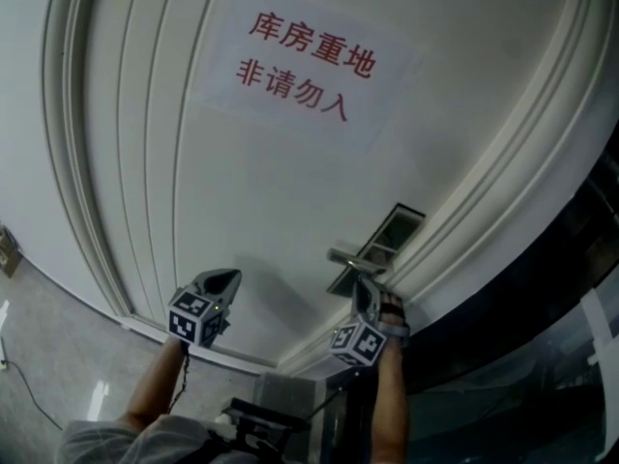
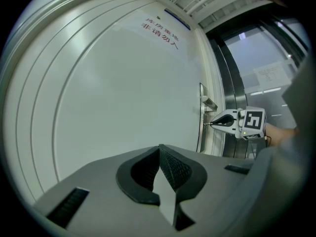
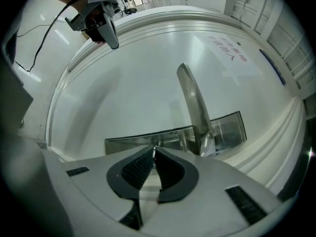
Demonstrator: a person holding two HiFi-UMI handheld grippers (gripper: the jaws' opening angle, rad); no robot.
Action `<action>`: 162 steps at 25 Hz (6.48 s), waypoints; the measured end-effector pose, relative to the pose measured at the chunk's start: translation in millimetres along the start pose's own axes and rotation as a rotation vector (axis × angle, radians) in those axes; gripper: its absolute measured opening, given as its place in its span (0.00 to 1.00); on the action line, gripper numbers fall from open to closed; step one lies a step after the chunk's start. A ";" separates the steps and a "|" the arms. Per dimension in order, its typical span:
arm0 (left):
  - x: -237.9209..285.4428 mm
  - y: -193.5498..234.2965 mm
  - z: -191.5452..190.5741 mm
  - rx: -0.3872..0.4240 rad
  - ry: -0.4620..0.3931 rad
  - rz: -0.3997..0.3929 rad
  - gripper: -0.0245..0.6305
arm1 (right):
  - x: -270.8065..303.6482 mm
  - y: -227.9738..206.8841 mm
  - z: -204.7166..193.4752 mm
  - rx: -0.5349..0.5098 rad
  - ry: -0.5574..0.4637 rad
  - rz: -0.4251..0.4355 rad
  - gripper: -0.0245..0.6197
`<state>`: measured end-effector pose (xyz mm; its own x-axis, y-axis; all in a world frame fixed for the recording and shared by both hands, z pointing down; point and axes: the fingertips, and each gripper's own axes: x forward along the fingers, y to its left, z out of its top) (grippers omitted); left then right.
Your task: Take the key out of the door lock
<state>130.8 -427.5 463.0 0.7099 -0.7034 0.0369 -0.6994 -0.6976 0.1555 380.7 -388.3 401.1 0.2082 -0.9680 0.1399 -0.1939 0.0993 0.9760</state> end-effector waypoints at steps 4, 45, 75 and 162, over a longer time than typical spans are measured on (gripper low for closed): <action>-0.9 0.9 0.9 -0.001 0.000 0.004 0.03 | 0.3 3.2 0.5 -0.029 0.010 0.006 0.08; -20.8 -8.0 3.1 0.018 -0.009 0.001 0.03 | -17.2 0.3 3.8 0.035 -0.015 -0.009 0.08; -30.4 -16.7 -2.0 0.029 0.013 -0.047 0.03 | -61.6 2.0 0.5 0.346 -0.072 -0.050 0.07; -164.8 -32.0 -6.7 0.135 -0.013 -0.166 0.03 | -245.9 97.3 66.8 1.315 -0.050 -0.088 0.07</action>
